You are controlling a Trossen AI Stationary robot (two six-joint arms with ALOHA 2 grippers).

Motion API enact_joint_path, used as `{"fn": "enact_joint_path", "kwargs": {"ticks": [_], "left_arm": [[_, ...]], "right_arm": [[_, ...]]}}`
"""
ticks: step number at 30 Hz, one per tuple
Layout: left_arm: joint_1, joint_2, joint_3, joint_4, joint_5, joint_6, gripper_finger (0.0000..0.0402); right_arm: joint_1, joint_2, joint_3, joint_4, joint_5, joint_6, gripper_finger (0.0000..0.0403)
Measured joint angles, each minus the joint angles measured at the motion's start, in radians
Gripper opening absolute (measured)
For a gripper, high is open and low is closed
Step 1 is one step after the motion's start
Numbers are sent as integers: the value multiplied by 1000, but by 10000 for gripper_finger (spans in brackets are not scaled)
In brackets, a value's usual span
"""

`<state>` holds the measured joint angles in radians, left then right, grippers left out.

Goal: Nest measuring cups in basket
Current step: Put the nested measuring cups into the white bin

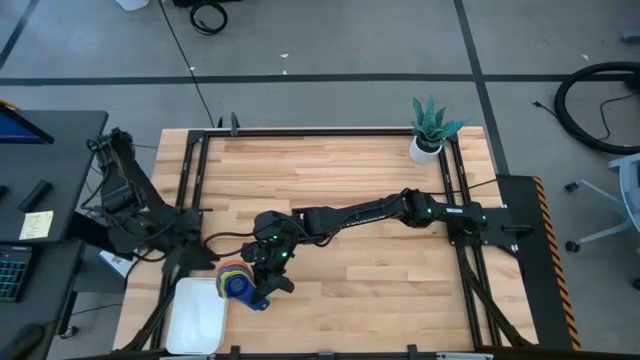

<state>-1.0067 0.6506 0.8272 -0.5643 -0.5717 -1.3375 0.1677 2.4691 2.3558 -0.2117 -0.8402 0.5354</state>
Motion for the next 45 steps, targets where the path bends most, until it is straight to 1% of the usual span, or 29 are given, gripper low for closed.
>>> {"fn": "enact_joint_path", "kwargs": {"ticks": [3, 5, 10, 12, 15, 25, 28, 31, 38, 45], "left_arm": [[34, 4, 0, 0, -6, 0, 222], [57, 14, 0, 10, 13, 0, 222], [107, 43, 0, 66, 119, 26, 222], [121, 51, 0, 64, 148, 65, 222], [137, 55, 0, 70, 181, 67, 222], [158, 55, 0, 158, 229, 69, 222], [157, 55, 0, 159, 233, 77, 222], [157, 55, 0, 150, 233, 101, 222], [157, 56, 0, 122, 233, 101, 222], [157, 56, 0, 67, 240, 104, 222]], "right_arm": [[0, 0, 0, 0, 0, 0, 77], [0, 0, 0, 0, 1, 0, 77], [0, 0, 0, 0, 1, 0, 77], [0, 0, 0, -5, 0, 1, 77], [1, 0, 0, -5, 0, 1, 77], [1, 0, 0, 1, 5, -10, 77], [1, 0, 0, 1, 13, -6, 77], [1, 0, 0, -4, 24, 39, 77], [-1, 0, 0, -13, 26, 146, 77], [-3, 0, 1, -14, -44, 274, 77]]}}
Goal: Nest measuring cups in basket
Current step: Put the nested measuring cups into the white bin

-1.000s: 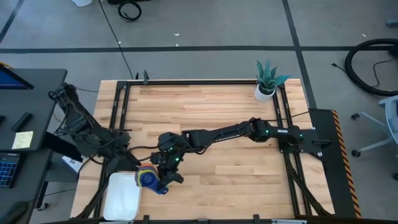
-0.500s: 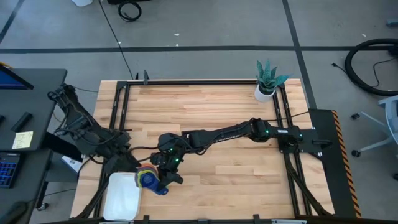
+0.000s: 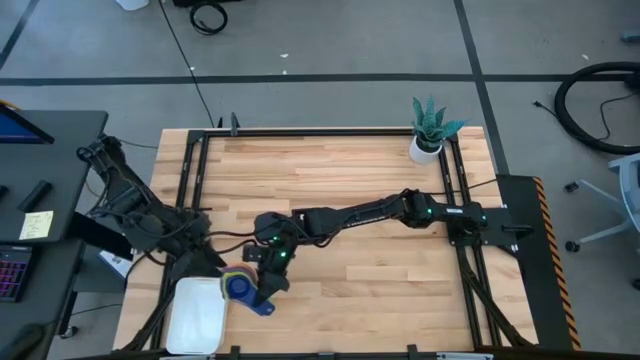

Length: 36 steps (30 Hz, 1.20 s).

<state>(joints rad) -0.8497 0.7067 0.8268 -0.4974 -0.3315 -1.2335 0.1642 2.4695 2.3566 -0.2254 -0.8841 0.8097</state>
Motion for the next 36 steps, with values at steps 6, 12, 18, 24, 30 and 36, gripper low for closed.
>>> {"fn": "enact_joint_path", "kwargs": {"ticks": [6, 12, 18, 24, 30, 36], "left_arm": [[-1, -1, 0, -20, 2, -1, 222], [-1, 0, 0, -21, -1, -16, 222], [-1, 10, 0, -22, -4, -19, 222], [0, 44, 0, -23, -13, -17, 222], [0, 48, 0, 2, -109, -10, 222], [0, 52, 0, 68, -119, -11, 222]], "right_arm": [[-1, 0, 0, -4, -107, 109, 77], [0, 0, 0, 0, -163, 205, 77], [0, 0, 0, 7, -163, 216, 77], [-3, 0, 0, 16, -161, 211, 77], [-3, 0, 0, 15, -159, 204, 77], [-3, 0, 0, 15, -155, 196, 77]]}}
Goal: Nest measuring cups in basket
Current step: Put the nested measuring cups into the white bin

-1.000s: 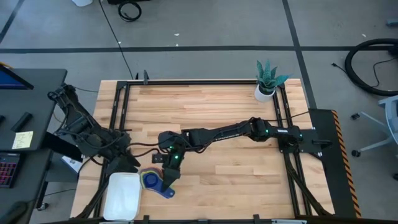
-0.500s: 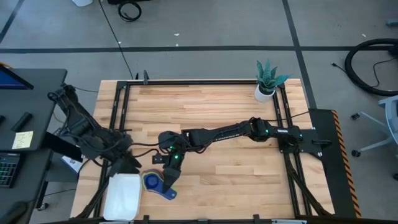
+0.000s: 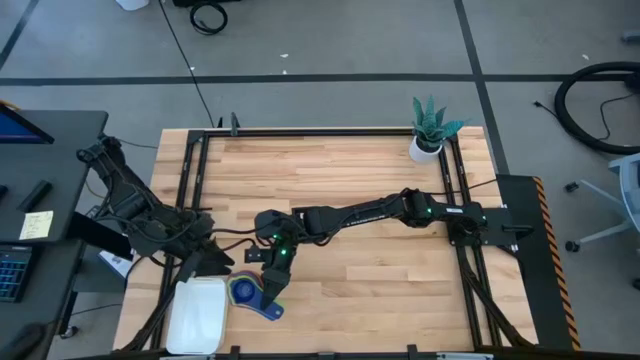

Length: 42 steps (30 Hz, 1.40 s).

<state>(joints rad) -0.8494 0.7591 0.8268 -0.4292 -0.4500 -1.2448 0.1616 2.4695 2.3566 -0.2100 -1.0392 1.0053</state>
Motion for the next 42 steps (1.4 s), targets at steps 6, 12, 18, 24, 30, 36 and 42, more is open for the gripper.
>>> {"fn": "enact_joint_path", "kwargs": {"ticks": [6, 12, 18, 24, 30, 36, 42], "left_arm": [[0, 10, 0, -19, 67, -38, 222], [0, 60, 0, -26, 121, -54, 222], [0, 117, 1, 44, 162, -78, 222], [0, 121, 0, 112, 195, -78, 222], [-1, 117, 0, 117, 214, -78, 222], [11, 117, 0, 150, 211, -79, 222], [23, 136, -1, 174, 203, -79, 222]], "right_arm": [[0, 0, 0, 0, 6, -12, 77], [0, 0, 0, 5, 2, -12, 77], [4, 0, -1, 3, -13, -13, 77], [6, 0, -1, 11, -28, -18, 77], [10, 0, -1, 11, -18, -17, 77], [15, -1, 0, 10, -10, -17, 77], [17, -4, 1, 1, -11, -13, 77]]}}
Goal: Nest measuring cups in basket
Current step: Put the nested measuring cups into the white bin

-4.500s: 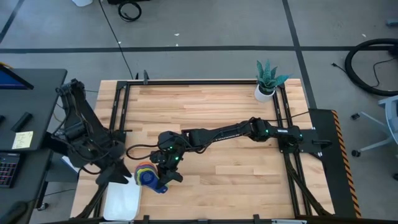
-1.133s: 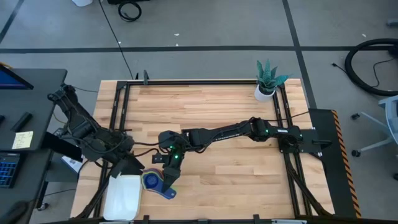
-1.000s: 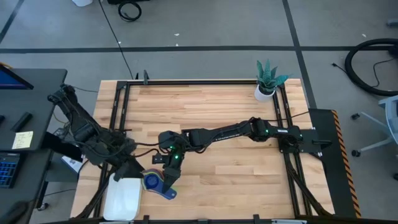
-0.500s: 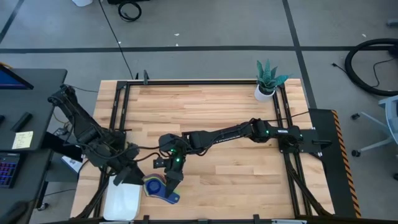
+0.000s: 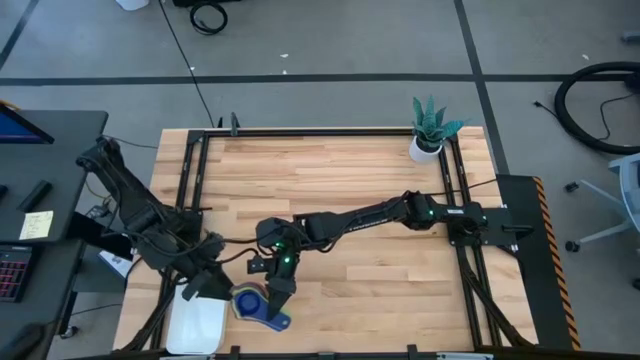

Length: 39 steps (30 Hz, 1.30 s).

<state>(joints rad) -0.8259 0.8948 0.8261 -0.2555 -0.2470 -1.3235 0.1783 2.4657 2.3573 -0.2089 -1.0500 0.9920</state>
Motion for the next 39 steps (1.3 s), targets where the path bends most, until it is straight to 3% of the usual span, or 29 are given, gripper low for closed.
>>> {"fn": "enact_joint_path", "kwargs": {"ticks": [25, 39], "left_arm": [[67, 79, 0, -5, -9, 1, 221], [90, 122, 3, 57, -59, 9, 148]], "right_arm": [[0, 3, -3, -48, 1, 4, 77], [-10, 7, -1, -19, 49, -41, 77]]}}
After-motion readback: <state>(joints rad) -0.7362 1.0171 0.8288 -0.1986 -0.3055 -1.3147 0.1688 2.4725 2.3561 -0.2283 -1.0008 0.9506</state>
